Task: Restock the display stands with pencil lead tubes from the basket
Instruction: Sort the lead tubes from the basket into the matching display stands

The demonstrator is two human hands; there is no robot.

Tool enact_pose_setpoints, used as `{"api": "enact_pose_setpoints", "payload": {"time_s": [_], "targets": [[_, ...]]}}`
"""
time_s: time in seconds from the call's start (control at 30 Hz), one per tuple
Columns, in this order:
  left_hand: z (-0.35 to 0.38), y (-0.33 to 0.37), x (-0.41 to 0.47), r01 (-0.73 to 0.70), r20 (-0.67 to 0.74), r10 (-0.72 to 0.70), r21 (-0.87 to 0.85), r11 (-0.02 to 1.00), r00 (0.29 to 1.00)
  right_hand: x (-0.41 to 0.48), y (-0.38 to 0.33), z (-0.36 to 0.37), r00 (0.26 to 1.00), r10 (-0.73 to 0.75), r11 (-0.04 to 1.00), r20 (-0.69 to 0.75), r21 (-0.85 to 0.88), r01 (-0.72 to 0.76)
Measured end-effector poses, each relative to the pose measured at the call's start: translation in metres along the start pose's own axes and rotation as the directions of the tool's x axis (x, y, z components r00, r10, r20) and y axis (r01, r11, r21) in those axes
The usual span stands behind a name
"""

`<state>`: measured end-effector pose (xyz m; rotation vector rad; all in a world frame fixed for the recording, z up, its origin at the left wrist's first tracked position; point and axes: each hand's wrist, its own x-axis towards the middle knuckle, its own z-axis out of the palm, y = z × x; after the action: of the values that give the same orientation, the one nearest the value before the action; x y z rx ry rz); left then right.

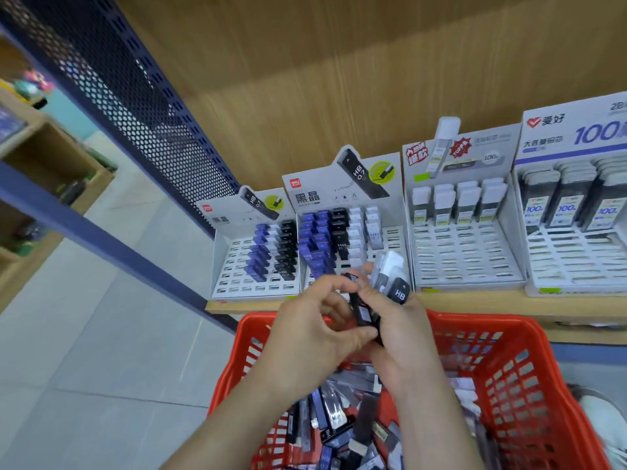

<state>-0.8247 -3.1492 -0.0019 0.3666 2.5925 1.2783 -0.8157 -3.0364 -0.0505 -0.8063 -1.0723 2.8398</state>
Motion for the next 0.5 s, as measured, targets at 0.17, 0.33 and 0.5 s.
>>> {"api": "enact_pose_setpoints", "payload": {"time_s": [0.17, 0.33, 0.5], "targets": [[-0.021, 0.004, -0.006, 0.087, -0.076, -0.105, -0.215, 0.973, 0.992, -0.003, 0.0, 0.01, 1.0, -0.018, 1.0, 0.02, -0.017, 0.018], [-0.048, -0.009, -0.006, 0.161, -0.107, -0.219, -0.393, 0.905, 0.97, -0.006, 0.006, 0.015, 0.996, -0.068, 0.99, 0.049, -0.12, 0.074], [-0.07, -0.02, -0.002, 0.145, -0.104, -0.206, -0.417, 0.897, 0.973, -0.005, 0.023, 0.027, 0.994, -0.092, 0.976, 0.066, -0.194, 0.103]]}}
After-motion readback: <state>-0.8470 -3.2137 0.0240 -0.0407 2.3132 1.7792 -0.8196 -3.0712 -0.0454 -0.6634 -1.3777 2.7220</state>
